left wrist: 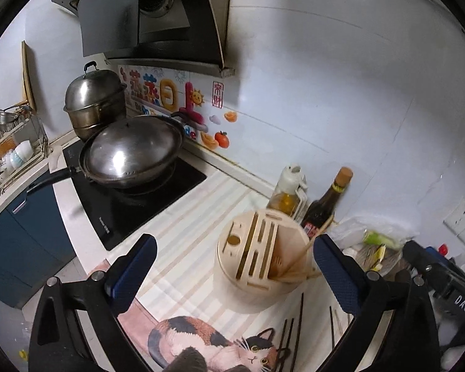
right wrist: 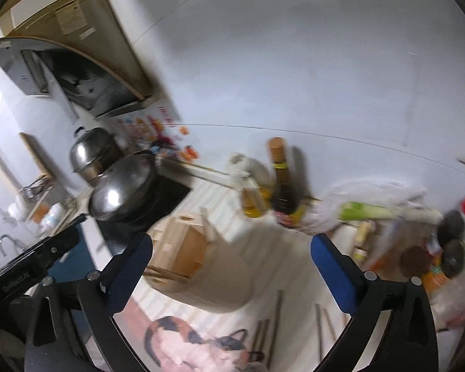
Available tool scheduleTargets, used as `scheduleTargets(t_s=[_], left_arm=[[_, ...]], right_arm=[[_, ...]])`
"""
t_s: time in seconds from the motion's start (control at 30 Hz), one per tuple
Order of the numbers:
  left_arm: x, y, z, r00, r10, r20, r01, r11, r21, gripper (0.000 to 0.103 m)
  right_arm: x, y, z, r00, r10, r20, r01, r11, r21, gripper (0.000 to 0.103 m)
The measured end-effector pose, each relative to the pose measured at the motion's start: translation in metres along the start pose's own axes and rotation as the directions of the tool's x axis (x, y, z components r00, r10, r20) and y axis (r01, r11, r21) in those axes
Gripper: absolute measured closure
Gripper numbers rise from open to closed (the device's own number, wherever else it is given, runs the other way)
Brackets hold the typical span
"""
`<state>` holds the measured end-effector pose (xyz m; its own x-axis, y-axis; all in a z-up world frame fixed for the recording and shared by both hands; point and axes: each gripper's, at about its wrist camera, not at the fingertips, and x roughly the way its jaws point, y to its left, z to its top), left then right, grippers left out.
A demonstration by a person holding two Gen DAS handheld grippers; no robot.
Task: Organize utensils
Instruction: 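Open both tools to release the chopsticks into the holder, then lower both tools to the row and close the right tool on a dark chopstick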
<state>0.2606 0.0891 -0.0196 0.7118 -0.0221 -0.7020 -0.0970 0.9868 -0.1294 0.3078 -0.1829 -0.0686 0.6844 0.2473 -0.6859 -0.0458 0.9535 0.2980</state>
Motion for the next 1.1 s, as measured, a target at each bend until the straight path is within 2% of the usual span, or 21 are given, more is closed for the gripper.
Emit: scheduleTargets(t_s=[0.17,0.33,0.47,0.57,0.63,0.67,0.7,0.73,0.8,0.87,0.9,0.93,1.0,1.07,1.1], left_arm=[[0.012,-0.012,-0.033,0.999,0.020,-0.046,-0.017,0.998,0.058,0.000],[0.037,-0.024,-0.072,0.989,0.039,-0.145,-0.023,0.993,0.112,0.000],[0.063,-0.038,-0.106,0.970,0.067,-0.235,-0.029,0.986,0.163,0.000],[0.086,-0.049,-0.133,0.947,0.086,-0.309,-0.024,0.980,0.198,0.000],[0.101,-0.055,-0.151,0.929,0.090,-0.359,-0.010,0.976,0.218,0.000],[0.111,-0.058,-0.161,0.917,0.090,-0.388,0.000,0.974,0.225,0.000],[0.118,-0.060,-0.170,0.906,0.085,-0.416,0.012,0.974,0.226,0.001],[0.125,-0.062,-0.178,0.892,0.078,-0.445,0.028,0.974,0.226,0.001],[0.139,-0.064,-0.194,0.862,0.054,-0.504,0.066,0.974,0.218,0.008],[0.150,-0.067,-0.207,0.836,0.045,-0.547,0.089,0.972,0.216,0.023],[0.156,-0.068,-0.214,0.822,0.046,-0.567,0.096,0.971,0.219,0.027],[0.161,-0.070,-0.220,0.814,0.045,-0.579,0.104,0.970,0.221,0.031],[0.169,-0.075,-0.228,0.803,0.051,-0.594,0.111,0.966,0.232,0.038],[0.177,-0.080,-0.235,0.792,0.052,-0.609,0.123,0.963,0.241,0.055],[0.180,-0.082,-0.237,0.788,0.052,-0.613,0.126,0.961,0.244,0.057]], right_arm=[[0.000,-0.036,-0.029,0.994,-0.103,-0.038,0.104,0.994,0.026,0.000],[0.014,-0.074,-0.067,0.975,-0.172,-0.140,0.179,0.983,0.039,0.000],[0.028,-0.098,-0.096,0.949,-0.207,-0.237,0.220,0.975,0.029,0.000],[0.044,-0.111,-0.116,0.925,-0.208,-0.317,0.230,0.973,0.034,0.002],[0.055,-0.120,-0.129,0.906,-0.204,-0.371,0.233,0.972,0.034,0.020],[0.061,-0.125,-0.136,0.894,-0.199,-0.401,0.233,0.972,0.036,0.037],[0.065,-0.129,-0.143,0.886,-0.190,-0.423,0.228,0.973,0.040,0.046],[0.071,-0.134,-0.151,0.875,-0.174,-0.452,0.222,0.974,0.053,0.048],[0.080,-0.141,-0.165,0.858,-0.160,-0.488,0.218,0.974,0.062,0.051],[0.086,-0.142,-0.173,0.846,-0.143,-0.514,0.205,0.977,0.065,0.061],[0.090,-0.144,-0.179,0.837,-0.134,-0.531,0.201,0.977,0.070,0.063],[0.091,-0.143,-0.182,0.833,-0.130,-0.538,0.198,0.978,0.071,0.063],[0.098,-0.144,-0.187,0.824,-0.117,-0.554,0.190,0.979,0.076,0.072],[0.102,-0.144,-0.190,0.819,-0.107,-0.564,0.184,0.980,0.081,0.074],[0.106,-0.144,-0.191,0.816,-0.106,-0.569,0.183,0.980,0.079,0.075]])
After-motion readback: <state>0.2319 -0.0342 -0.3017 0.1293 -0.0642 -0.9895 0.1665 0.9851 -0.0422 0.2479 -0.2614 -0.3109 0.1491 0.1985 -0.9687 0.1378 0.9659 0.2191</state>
